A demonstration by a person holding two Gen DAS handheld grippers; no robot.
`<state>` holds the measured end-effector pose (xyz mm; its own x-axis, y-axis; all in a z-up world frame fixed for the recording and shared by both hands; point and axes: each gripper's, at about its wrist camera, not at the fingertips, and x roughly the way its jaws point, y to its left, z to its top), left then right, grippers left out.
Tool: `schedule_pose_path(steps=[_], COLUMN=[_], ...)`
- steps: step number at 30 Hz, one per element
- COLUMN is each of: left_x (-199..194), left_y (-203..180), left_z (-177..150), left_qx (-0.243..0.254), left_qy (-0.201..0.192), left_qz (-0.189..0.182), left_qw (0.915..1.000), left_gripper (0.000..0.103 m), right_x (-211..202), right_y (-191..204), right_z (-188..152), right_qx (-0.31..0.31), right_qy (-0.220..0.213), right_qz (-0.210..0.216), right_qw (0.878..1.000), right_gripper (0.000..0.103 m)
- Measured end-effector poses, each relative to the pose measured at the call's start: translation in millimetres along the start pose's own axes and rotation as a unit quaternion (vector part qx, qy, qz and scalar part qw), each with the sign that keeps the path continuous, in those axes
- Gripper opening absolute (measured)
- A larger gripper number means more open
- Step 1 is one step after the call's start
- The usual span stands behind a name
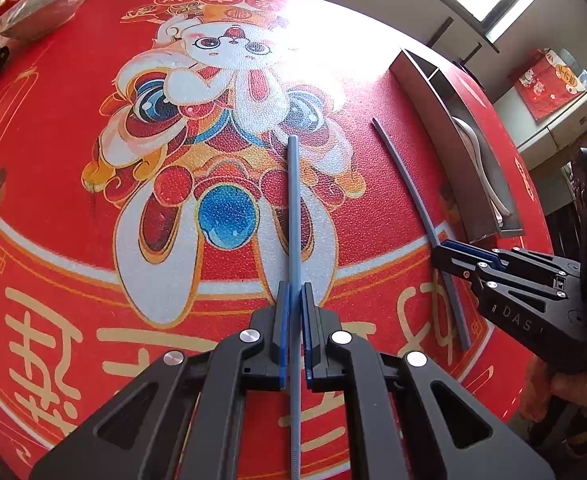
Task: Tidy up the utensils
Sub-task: 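Drop the blue chopstick into the tray from the right tool while the left tool holds its own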
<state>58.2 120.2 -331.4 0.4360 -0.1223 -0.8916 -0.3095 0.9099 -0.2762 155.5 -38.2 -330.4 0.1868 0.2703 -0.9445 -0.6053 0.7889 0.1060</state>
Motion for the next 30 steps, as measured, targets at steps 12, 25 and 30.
schedule_pose_path(steps=[12, 25, 30], left_x=[-3, -39, -41], left_y=[-4, -4, -11], left_z=[-5, 4, 8], left_qx=[-0.007, -0.047, -0.045], left_qy=[0.002, -0.064, -0.069], left_qz=[-0.003, 0.0, 0.002], left_qw=[1.0, 0.9968, 0.9966], left_gripper=[0.006, 0.006, 0.006], right_x=[-5, -41, -56], right_y=[-11, -19, -34], right_z=[-9, 2, 6], right_qx=[0.005, 0.013, 0.034], right_qy=[-0.022, -0.077, -0.099], right_qz=[0.04, 0.124, 0.138], right_qw=[0.999, 0.989, 0.985], right_gripper=[0.006, 0.006, 0.006])
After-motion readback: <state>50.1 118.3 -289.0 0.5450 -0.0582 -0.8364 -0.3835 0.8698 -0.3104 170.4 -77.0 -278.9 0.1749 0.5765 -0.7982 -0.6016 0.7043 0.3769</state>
